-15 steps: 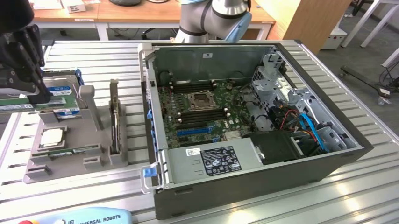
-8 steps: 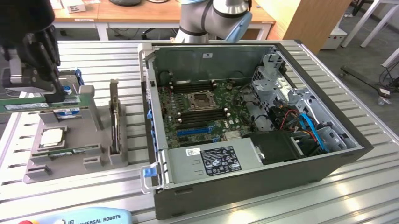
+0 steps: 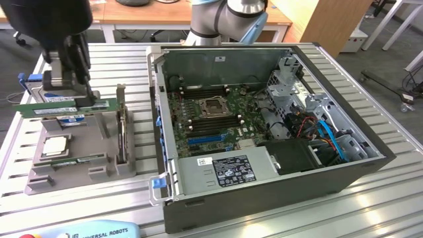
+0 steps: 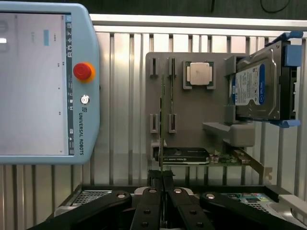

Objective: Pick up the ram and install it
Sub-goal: 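Pick up the ram and move it above insertion slot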

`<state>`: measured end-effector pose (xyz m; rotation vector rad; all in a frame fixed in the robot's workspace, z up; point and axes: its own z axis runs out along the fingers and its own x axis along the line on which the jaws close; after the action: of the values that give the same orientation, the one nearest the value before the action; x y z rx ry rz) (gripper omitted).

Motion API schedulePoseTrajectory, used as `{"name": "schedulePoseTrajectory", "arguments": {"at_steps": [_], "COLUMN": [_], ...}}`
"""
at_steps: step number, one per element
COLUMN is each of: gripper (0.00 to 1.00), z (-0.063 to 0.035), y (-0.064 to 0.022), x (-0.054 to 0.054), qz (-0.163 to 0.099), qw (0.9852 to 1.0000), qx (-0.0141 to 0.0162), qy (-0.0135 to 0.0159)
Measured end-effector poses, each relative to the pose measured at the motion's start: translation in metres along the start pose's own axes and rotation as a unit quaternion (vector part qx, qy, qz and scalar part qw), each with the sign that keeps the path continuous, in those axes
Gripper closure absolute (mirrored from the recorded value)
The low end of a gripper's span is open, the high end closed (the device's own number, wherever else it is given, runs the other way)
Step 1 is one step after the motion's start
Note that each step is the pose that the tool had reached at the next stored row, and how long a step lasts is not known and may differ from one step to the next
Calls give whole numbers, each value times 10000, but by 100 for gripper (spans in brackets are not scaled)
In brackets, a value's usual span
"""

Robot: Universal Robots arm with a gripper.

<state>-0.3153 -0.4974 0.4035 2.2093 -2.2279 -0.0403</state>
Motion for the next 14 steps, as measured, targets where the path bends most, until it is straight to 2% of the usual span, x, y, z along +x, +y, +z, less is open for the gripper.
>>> {"name": "schedulePoseTrajectory", "arguments": {"at_steps": [14], "gripper": [88], "z": [-13], "y": [-618], "x": [-5], "qz": [0], "qw": [10000], "qx": [0], "qy": [0]}}
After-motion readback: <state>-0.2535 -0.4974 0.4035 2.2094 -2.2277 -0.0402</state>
